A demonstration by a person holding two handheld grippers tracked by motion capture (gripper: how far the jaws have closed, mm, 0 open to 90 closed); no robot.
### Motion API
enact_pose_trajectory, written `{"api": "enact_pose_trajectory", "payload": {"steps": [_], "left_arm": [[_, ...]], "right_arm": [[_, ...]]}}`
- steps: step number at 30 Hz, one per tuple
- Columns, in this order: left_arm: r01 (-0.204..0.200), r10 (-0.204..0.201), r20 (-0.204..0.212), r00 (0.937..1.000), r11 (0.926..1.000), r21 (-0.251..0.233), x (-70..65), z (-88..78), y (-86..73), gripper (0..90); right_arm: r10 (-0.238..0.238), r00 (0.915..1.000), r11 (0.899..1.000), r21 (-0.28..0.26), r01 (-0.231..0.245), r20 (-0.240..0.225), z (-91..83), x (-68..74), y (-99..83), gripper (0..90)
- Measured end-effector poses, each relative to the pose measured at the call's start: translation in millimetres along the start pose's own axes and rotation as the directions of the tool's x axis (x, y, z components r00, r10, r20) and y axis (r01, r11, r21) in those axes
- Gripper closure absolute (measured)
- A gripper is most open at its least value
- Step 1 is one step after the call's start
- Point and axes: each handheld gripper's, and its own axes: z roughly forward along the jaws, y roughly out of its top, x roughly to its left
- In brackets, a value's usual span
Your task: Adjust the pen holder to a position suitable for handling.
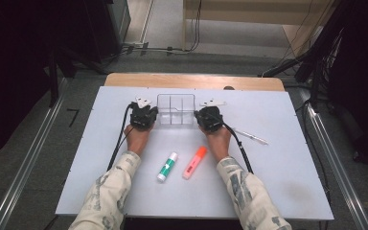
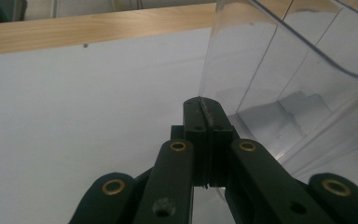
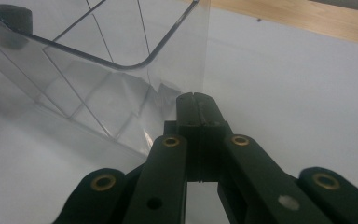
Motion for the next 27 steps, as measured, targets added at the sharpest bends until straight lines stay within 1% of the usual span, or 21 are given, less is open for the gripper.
{"api": "enact_pose_trajectory", "payload": {"steps": [1, 3, 4, 5, 7, 10, 13, 14, 15, 18, 21, 23, 27], "left_arm": [[-0.008, 0.008, 0.011, 0.9999, 0.9999, 0.007, -6.0, 0.6, 0.5, 90.0], [-0.022, 0.021, 0.027, 0.9994, 0.9997, 0.007, -17.2, 2.0, 0.9, 90.0], [-0.025, 0.025, 0.038, 0.999, 0.9996, 0.012, -22.2, 2.5, 1.1, 90.0], [-0.03, 0.03, 0.051, 0.9983, 0.9994, 0.014, -27.0, 2.9, 1.3, 90.0], [-0.041, 0.04, 0.065, 0.9971, 0.9991, 0.013, -37.4, 3.9, 1.2, 90.0], [-0.044, 0.042, 0.089, 0.9951, 0.9988, 0.02, -51.2, 4.8, 0.9, 90.0], [-0.055, 0.052, 0.103, 0.9934, 0.9981, 0.028, -64.2, 4.5, 0.0, 90.0], [-0.065, 0.061, 0.104, 0.9927, 0.9973, 0.035, -67.6, 3.8, -0.2, 90.0], [-0.062, 0.058, 0.106, 0.9926, 0.9975, 0.035, -70.9, 3.7, -0.6, 90.0], [-0.068, 0.063, 0.117, 0.9911, 0.9968, 0.042, -77.5, 3.5, -1.0, 90.0], [-0.068, 0.062, 0.119, 0.9909, 0.9966, 0.046, -81.7, 3.8, -1.6, 90.0], [-0.072, 0.066, 0.115, 0.9912, 0.9963, 0.047, -82.5, 4.0, -1.6, 90.0], [-0.076, 0.07, 0.11, 0.9915, 0.9956, 0.054, -82.8, 3.9, -1.8, 89.9]], "right_arm": [[-0.002, 1.0, 1.0, -0.001, 0.002, -0.001, -2.4, -3.0, -1.8, 88.0], [0.003, 0.9999, 1.0, -0.002, -0.003, 0.014, -10.6, -11.5, -7.7, 88.0], [0.015, 0.9998, 1.0, 0.0, -0.015, 0.012, -14.7, -15.8, -10.2, 88.0], [0.017, 0.9998, 1.0, -0.002, -0.017, 0.013, -18.6, -19.9, -13.1, 88.0], [0.013, 0.9997, 1.0, -0.005, -0.013, 0.02, -26.8, -27.3, -19.1, 88.0], [0.021, 0.9994, 1.0, -0.002, -0.021, 0.026, -38.0, -37.3, -26.9, 88.0], [0.028, 0.9991, 1.0, -0.002, -0.028, 0.032, -48.3, -46.1, -33.8, 88.0], [0.033, 0.9991, 0.999, -0.003, -0.033, 0.028, -52.0, -48.4, -36.0, 88.1], [0.034, 0.999, 0.999, -0.006, -0.034, 0.029, -55.1, -50.3, -38.2, 88.1], [0.031, 0.9989, 1.0, -0.001, -0.031, 0.034, -62.7, -54.0, -43.5, 88.0], [0.016, 0.9989, 1.0, -0.003, -0.016, 0.043, -66.9, -55.9, -46.9, 88.0], [0.023, 0.9989, 1.0, -0.003, -0.023, 0.041, -67.4, -57.1, -47.3, 88.0], [0.019, 0.9989, 1.0, -0.006, -0.019, 0.044, -66.5, -57.1, -47.8, 88.0]]}}
